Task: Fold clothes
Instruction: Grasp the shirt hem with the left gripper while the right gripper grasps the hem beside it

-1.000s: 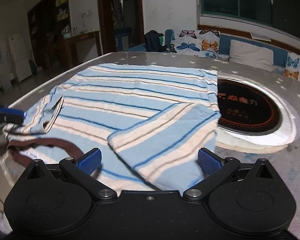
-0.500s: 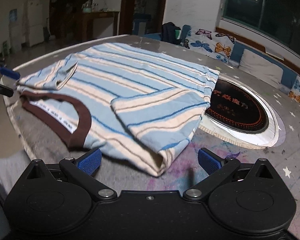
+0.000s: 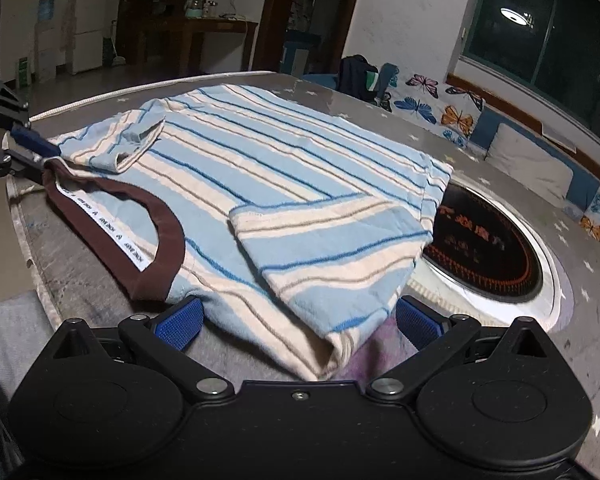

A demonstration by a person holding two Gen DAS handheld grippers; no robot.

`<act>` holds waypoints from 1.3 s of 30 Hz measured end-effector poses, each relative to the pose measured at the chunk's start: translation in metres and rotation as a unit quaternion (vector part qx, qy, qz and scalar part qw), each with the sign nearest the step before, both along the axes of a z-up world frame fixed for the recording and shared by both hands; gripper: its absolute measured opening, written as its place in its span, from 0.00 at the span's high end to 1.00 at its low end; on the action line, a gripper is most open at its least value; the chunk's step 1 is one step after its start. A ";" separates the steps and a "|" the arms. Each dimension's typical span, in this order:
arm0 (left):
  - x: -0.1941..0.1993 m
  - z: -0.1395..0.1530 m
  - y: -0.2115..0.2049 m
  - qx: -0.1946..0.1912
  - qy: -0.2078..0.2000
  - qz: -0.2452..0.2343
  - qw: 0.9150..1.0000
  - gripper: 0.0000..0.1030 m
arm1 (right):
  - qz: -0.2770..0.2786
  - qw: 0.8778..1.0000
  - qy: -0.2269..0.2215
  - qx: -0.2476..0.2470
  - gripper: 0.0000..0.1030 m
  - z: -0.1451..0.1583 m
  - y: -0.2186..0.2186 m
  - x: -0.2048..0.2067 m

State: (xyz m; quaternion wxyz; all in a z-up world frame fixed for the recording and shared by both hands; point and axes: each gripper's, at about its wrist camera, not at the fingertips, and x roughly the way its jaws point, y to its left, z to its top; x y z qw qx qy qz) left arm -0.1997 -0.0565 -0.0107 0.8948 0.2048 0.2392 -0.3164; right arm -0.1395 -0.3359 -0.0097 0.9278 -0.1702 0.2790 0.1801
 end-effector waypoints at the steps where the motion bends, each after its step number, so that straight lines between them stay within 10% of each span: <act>1: 0.002 0.001 0.000 -0.003 -0.001 0.003 1.000 0.87 | 0.002 1.000 -0.001 -0.003 0.00 0.000 0.000 0.000; 24: 0.080 0.009 -0.001 -0.065 0.042 0.086 0.993 0.92 | 0.051 0.998 0.019 -0.003 0.02 0.008 0.004 0.020; 39: 0.000 0.013 0.035 -0.021 0.010 -0.006 1.000 0.64 | 0.106 0.992 0.062 -0.006 0.69 0.002 0.011 0.014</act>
